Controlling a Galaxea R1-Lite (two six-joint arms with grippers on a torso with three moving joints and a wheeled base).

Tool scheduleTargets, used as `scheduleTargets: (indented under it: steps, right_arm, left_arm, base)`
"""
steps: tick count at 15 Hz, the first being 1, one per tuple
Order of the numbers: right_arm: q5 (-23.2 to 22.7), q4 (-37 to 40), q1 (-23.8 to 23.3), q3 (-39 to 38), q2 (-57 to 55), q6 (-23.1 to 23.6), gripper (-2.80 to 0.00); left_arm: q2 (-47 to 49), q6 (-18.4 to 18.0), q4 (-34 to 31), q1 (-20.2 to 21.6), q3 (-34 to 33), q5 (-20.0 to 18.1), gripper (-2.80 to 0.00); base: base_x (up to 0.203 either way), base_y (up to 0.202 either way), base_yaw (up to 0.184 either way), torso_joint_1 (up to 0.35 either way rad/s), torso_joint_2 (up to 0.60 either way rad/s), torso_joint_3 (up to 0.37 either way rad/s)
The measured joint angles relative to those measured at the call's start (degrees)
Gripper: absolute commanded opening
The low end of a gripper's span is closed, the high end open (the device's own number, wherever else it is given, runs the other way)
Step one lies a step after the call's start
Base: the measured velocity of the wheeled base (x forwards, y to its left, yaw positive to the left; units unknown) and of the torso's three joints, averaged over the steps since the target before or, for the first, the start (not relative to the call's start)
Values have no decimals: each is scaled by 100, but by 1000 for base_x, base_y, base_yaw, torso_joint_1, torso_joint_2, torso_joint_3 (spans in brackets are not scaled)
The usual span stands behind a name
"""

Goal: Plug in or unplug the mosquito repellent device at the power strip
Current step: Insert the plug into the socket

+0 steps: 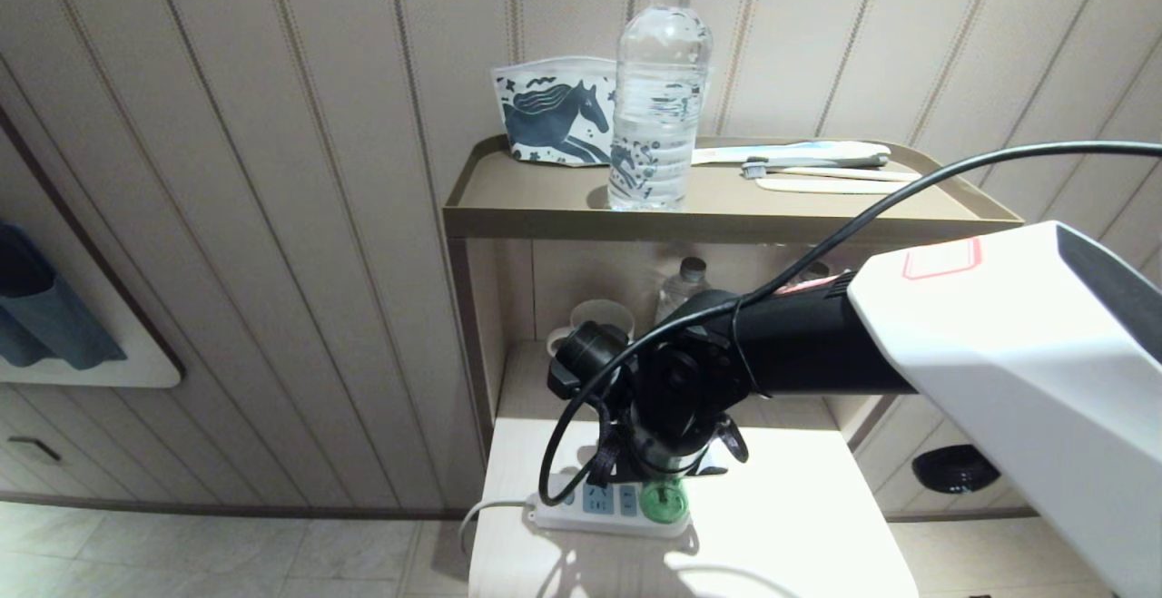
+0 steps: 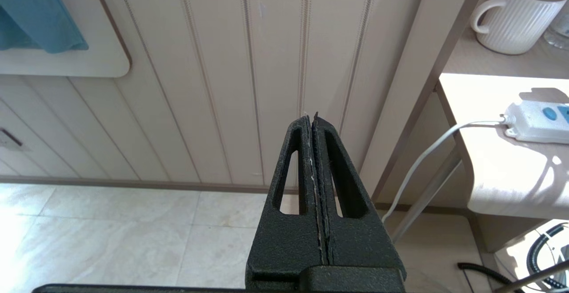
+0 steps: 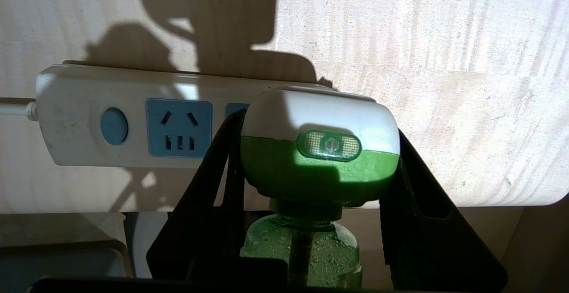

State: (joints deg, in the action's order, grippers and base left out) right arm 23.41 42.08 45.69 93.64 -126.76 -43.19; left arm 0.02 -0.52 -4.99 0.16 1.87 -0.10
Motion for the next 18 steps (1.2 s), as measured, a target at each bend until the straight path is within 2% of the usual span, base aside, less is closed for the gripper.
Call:
scheduleTargets:
  steps: [6,12,18]
  right_arm:
    - [139,-417,166,-401,112,2,-280]
    - [283,-1652,170,-1251,259,30,-280]
    - [657,-2737,240,-2092,445,118,-280]
  left_arm:
    - [0,0,0,-2,0,2,-280]
    - [-1,0,7,-2,-2,0,-280]
    - [0,0,13,0,-2,2,-280]
  base:
    - [0,0,0,0,0,0]
    - [0,0,0,0,0,0]
    - [0,0,0,0,0,0]
